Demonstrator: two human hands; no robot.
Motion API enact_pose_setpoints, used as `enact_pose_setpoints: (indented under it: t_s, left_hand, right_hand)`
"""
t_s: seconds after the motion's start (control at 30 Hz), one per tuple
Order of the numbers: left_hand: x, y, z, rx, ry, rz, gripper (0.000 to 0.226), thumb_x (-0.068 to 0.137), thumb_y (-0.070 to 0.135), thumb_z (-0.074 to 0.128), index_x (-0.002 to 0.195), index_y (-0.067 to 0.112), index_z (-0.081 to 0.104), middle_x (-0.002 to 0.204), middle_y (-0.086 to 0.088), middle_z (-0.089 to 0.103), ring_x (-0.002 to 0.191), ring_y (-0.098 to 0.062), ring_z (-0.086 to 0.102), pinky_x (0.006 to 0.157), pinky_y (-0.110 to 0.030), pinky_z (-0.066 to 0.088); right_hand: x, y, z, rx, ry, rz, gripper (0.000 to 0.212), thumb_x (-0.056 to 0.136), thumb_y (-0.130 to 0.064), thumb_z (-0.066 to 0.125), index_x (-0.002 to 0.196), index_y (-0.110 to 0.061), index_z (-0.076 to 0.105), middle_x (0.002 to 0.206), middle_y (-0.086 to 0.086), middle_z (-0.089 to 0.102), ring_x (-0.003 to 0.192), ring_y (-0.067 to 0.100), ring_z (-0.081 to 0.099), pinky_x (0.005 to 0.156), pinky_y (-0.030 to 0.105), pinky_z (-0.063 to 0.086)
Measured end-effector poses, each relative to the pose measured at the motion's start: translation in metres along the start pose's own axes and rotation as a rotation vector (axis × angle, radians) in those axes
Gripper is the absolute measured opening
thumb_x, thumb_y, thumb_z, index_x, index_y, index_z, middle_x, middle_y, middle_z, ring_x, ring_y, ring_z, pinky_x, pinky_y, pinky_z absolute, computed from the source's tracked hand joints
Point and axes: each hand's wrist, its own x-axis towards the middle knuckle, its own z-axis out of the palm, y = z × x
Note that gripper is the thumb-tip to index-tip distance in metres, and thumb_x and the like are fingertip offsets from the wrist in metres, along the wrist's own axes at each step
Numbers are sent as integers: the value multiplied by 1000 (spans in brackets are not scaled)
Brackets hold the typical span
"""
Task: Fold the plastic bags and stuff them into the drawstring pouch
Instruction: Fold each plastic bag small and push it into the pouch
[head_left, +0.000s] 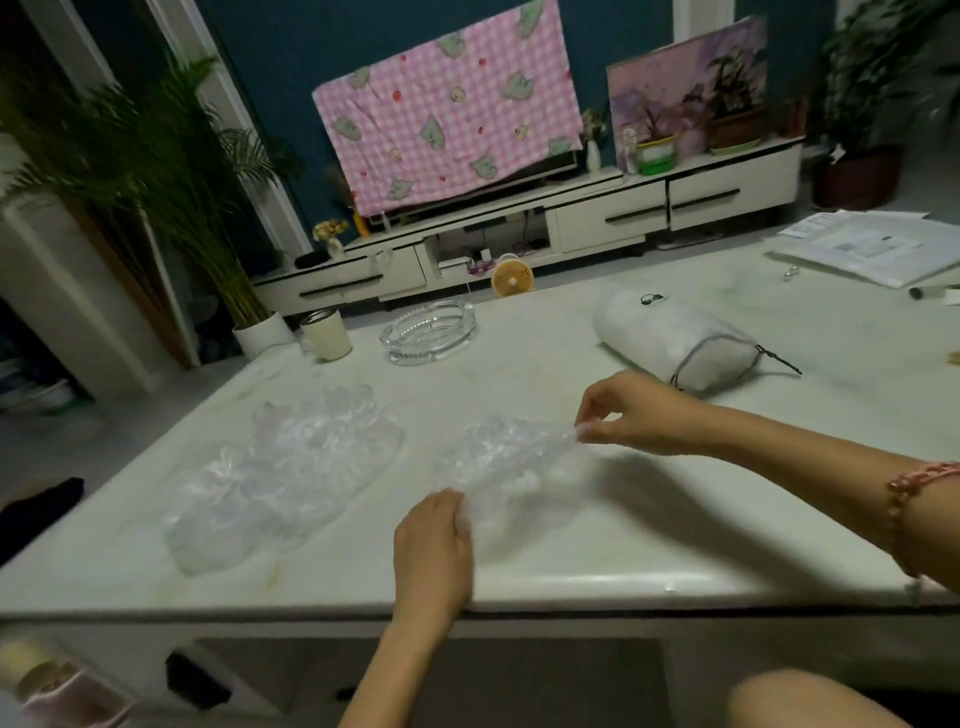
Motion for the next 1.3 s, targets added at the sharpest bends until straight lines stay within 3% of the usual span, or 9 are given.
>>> enact_pose_setpoints:
  t_s: [0.2,0.4,0.6,0.77,0.87,1.03,1.1,1.17,1.3]
  left_hand:
    - [21,24,-27,-388,88,-132,16,95,22,54,84,20,65,82,12,64,78,0,57,67,-5,40]
    - [66,78,-59,-852,120,-232,13,94,7,53,89,8,65,69,-3,63,53,-3,60,52,-14,48]
    - [91,99,-54,-685,-76,-267,12,93,23,58,96,11,62,65,-2,55,36,1,42,37,-13,33]
    - [93,107,-25,-352,-66,-228,32,92,30,58,112,5,60,101,-9,66,84,-18,62,71,-26,48]
    - [68,137,-11,-28,-2,-76,38,97,33,47,127,11,52,127,-9,54,119,-26,45,96,-34,35]
    - [8,180,39,204,-453,101,56,101,44,22,148,14,21,155,-10,22,143,-26,14,116,-37,11]
    - [1,175,53,286,-587,108,61,100,47,18,151,17,8,159,-10,0,146,-28,-6,117,-43,-4]
    - [-2,169,58,285,-631,145,62,99,51,17,152,19,7,159,-10,-4,145,-27,-10,116,-42,-7]
    - [-4,166,55,138,-357,272,74,86,51,8,135,12,47,144,-14,42,134,-28,39,111,-36,29]
  right_hand:
    - [2,-8,-16,367,160,108,11,86,-13,66,76,-15,63,72,-6,63,65,1,58,58,11,42]
    - [-2,-19,-52,793,388,252,10,92,-8,58,82,-9,59,74,7,62,52,8,62,49,15,49]
    - [-14,-5,-67,528,459,444,12,93,-13,56,83,-6,58,64,5,51,45,14,38,36,17,28]
    - [-51,35,-50,57,241,714,19,79,0,44,63,-5,52,42,5,54,37,20,51,43,21,36]
    - [-62,48,-49,-183,86,816,18,84,-7,45,66,-10,45,51,0,54,45,17,54,51,22,38]
    - [-63,35,-68,-203,-585,1044,37,95,-36,51,82,-2,50,72,8,64,41,16,61,54,23,39]
    - [-68,19,-83,-451,-589,959,39,94,-41,52,96,-3,54,95,6,68,72,17,68,57,24,38]
    - [-68,12,-85,-755,-345,685,34,96,-34,50,120,-11,53,119,5,61,109,22,61,67,25,42]
    - [-59,18,-29,-492,45,206,34,94,-15,45,127,-9,48,133,13,50,123,28,47,96,33,39]
